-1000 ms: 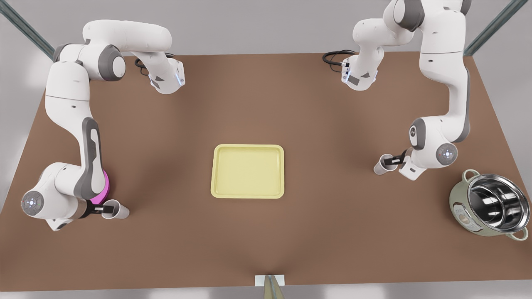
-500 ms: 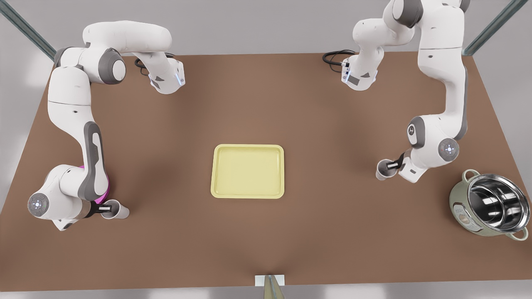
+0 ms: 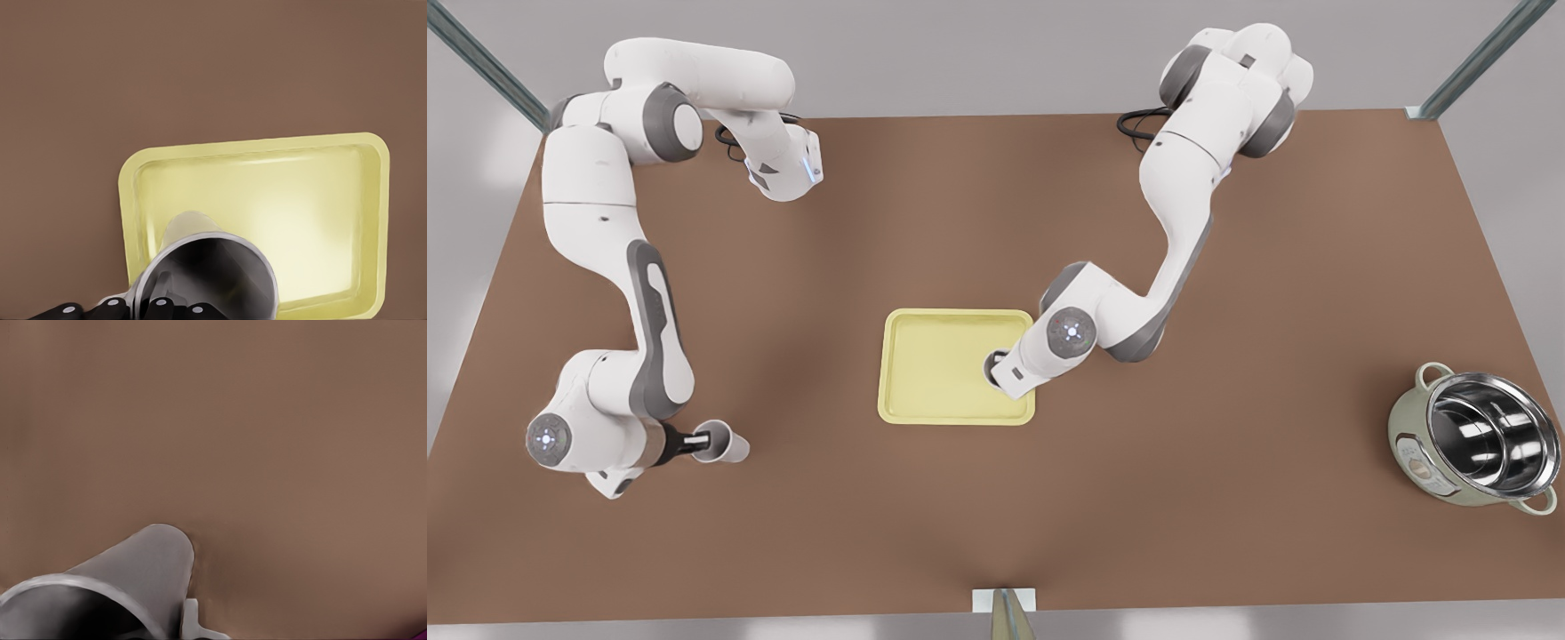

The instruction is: Use both arms to respectively pick up the white IKEA cups from the middle-left and middle-right positions, then place the white IKEA cups onto the middle-middle tray, ensuring that the cups remain upright and do not tip over

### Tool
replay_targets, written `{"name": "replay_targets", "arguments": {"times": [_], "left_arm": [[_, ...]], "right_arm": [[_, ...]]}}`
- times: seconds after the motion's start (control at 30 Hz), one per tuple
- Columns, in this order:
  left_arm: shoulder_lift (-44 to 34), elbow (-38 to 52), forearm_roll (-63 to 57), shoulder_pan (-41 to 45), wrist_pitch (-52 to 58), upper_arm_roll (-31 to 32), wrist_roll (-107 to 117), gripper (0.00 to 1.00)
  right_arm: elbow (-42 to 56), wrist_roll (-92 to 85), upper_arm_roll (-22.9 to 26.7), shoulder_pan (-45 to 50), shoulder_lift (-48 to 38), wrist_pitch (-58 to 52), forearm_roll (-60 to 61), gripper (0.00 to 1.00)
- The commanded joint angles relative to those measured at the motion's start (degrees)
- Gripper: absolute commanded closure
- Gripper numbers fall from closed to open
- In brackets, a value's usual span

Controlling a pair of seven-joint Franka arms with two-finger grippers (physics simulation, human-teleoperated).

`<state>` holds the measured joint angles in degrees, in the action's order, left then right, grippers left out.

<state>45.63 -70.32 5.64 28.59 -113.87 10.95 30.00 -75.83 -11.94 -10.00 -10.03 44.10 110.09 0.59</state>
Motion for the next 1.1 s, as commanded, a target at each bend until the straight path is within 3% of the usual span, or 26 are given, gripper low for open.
{"name": "replay_targets", "arguments": {"times": [0.0,0.2,0.23,0.3,0.33,0.67,0.97,1.0,1.03,1.07], "left_arm": [[0.7,-1.3,0.4,0.0,-6.3,0.0,32.8,0.79],[3.4,-2.1,0.2,0.1,-9.3,0.5,31.9,0.79],[3.4,-2.1,0.2,0.1,-9.3,0.5,31.9,0.66],[3.5,-2.1,0.2,0.1,-9.3,0.5,31.9,0.15],[3.5,-2.2,0.2,0.1,-9.3,0.5,31.8,0.0],[3.3,-2.4,0.2,-0.1,-8.7,0.7,31.9,0.0],[3.1,-2.5,0.2,-0.3,-8.4,1.1,31.9,0.0],[2.5,-2.5,0.2,-0.5,-7.1,1.1,31.9,0.0],[0.9,-2.5,0.2,-1.3,-3.8,1.4,31.8,0.0],[-0.8,-4.0,0.2,-2.1,-1.9,2.1,31.9,0.0]], "right_arm": [[-0.4,14.7,-1.9,2.5,-0.2,-3.3,-0.2,0.79],[-0.9,37.3,-2.1,15.6,-0.3,-0.2,-0.2,0.79],[-1.1,38.4,-2.2,17.2,-1.7,0.3,-0.2,0.79],[-7.4,39.3,-2.2,20.6,-7.1,4.8,-0.2,0.79],[-12.1,39.4,-2.2,21.9,-9.6,8.8,-0.1,0.79],[-26.4,53.4,-2.2,31.6,-13.1,29.1,-0.1,0.79],[-27.8,53.7,-2.2,32.0,-12.1,31.3,-0.1,0.79],[-27.8,53.7,-2.1,32.0,-12.0,31.2,-0.1,0.72],[-27.8,53.7,-2.1,32.0,-11.9,31.2,-0.1,0.14],[-27.8,53.7,-2.1,32.0,-11.5,31.2,-0.2,0.0]]}}
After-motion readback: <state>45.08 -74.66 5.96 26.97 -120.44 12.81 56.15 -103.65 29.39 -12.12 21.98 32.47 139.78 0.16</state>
